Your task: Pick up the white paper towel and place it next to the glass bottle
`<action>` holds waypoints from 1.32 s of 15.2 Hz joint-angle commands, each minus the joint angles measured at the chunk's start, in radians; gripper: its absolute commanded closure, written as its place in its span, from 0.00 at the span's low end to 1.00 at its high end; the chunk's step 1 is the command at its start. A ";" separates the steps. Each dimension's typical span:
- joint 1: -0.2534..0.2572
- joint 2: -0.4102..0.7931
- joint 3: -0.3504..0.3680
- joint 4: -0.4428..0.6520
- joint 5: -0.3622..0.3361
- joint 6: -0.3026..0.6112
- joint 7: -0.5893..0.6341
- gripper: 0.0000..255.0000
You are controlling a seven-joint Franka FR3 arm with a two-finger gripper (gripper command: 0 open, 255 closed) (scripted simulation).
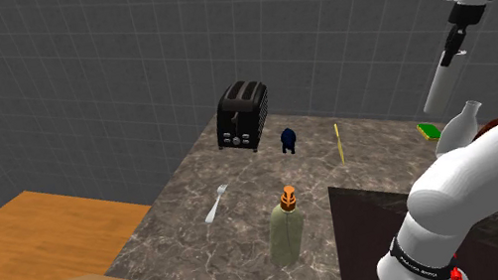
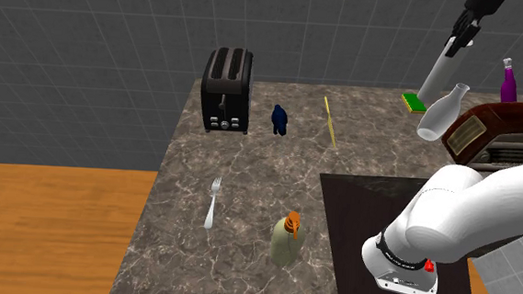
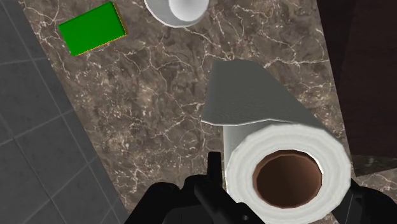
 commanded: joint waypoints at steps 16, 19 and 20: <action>-0.032 -0.049 -0.033 -0.253 -0.052 0.215 0.030 1.00; -0.034 -0.049 -0.045 -0.291 -0.060 0.253 0.033 1.00; -0.034 -0.049 -0.050 -0.303 -0.063 0.266 0.033 1.00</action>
